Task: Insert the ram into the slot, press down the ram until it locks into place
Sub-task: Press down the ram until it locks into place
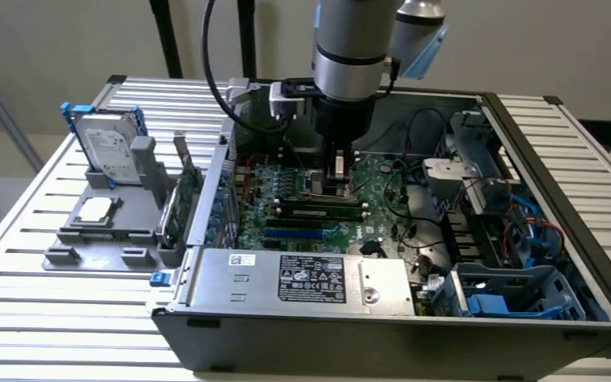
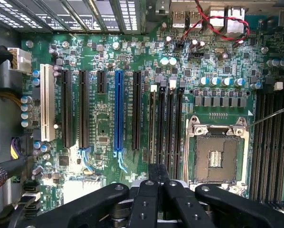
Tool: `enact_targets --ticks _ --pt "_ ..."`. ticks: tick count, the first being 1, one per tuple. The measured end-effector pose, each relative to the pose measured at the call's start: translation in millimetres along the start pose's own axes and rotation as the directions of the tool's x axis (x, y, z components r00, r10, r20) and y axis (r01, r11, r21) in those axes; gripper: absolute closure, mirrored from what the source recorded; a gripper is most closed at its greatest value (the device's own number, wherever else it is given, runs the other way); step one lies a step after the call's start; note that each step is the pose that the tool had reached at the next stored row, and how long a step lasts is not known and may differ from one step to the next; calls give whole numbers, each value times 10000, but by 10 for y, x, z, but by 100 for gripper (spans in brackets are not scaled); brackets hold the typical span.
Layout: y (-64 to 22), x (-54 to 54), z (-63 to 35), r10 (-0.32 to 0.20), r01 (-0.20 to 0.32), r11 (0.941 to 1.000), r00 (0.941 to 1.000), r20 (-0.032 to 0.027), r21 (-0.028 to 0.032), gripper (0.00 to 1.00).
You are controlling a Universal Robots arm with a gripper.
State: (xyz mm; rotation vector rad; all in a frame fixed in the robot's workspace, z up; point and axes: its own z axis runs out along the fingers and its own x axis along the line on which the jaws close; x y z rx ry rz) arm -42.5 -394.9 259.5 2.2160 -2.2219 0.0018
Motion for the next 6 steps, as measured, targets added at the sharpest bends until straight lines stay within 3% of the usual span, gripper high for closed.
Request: enact_targets --ticks 6 --pt "0 0 0 0 0 10000 10000 0 0 89"
